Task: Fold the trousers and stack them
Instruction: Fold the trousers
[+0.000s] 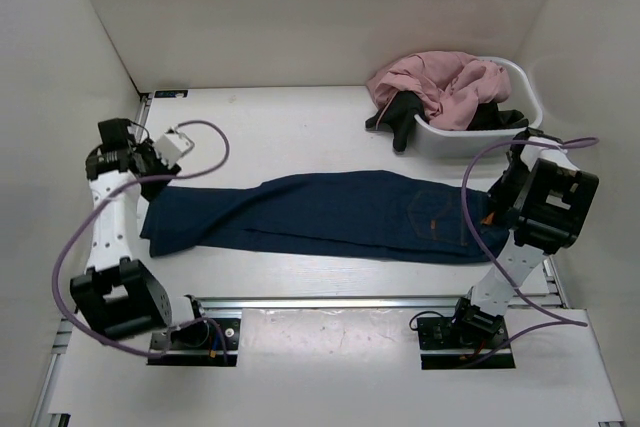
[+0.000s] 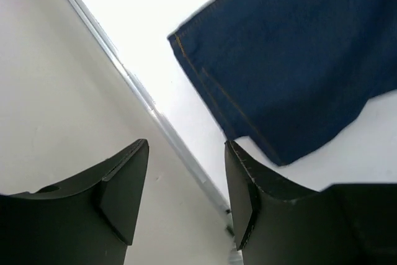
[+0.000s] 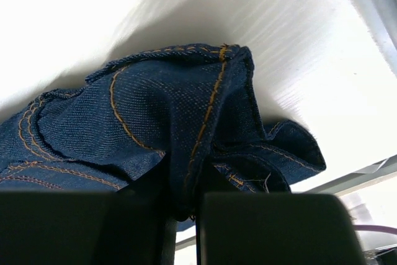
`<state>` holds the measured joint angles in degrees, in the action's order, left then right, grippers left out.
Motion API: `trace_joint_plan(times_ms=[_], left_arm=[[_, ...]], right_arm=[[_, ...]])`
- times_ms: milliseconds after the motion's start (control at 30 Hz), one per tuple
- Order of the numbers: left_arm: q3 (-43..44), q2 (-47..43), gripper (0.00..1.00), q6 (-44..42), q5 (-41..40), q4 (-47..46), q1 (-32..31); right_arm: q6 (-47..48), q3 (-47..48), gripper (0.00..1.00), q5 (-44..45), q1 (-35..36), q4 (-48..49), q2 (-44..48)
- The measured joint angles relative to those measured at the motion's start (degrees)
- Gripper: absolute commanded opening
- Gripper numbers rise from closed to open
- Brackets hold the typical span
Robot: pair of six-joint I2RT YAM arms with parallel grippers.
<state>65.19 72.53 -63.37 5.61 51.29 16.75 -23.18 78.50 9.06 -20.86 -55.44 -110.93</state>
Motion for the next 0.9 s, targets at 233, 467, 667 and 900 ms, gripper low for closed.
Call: trace_joint_plan(times_ms=[233, 467, 667, 900], left_arm=[[7.02, 20.13, 0.59, 15.32, -0.57, -3.41, 3.69], [8.26, 36.81, 0.62, 23.10, -4.04, -5.90, 6.97], [10.58, 37.97, 0.46, 24.96, -5.81, -9.55, 6.56], [10.64, 38.69, 0.25, 25.88, -4.22, -9.70, 6.34]], right_arm=[[1.51, -0.28, 0.03, 0.66, 2.71, -0.09, 0.00], [2.95, -0.31, 0.03, 2.80, 4.90, -0.17, 0.00], [3.61, -0.68, 0.03, 4.61, 6.34, -0.26, 0.00], [3.89, -0.68, 0.03, 5.49, 6.86, -0.39, 0.02]])
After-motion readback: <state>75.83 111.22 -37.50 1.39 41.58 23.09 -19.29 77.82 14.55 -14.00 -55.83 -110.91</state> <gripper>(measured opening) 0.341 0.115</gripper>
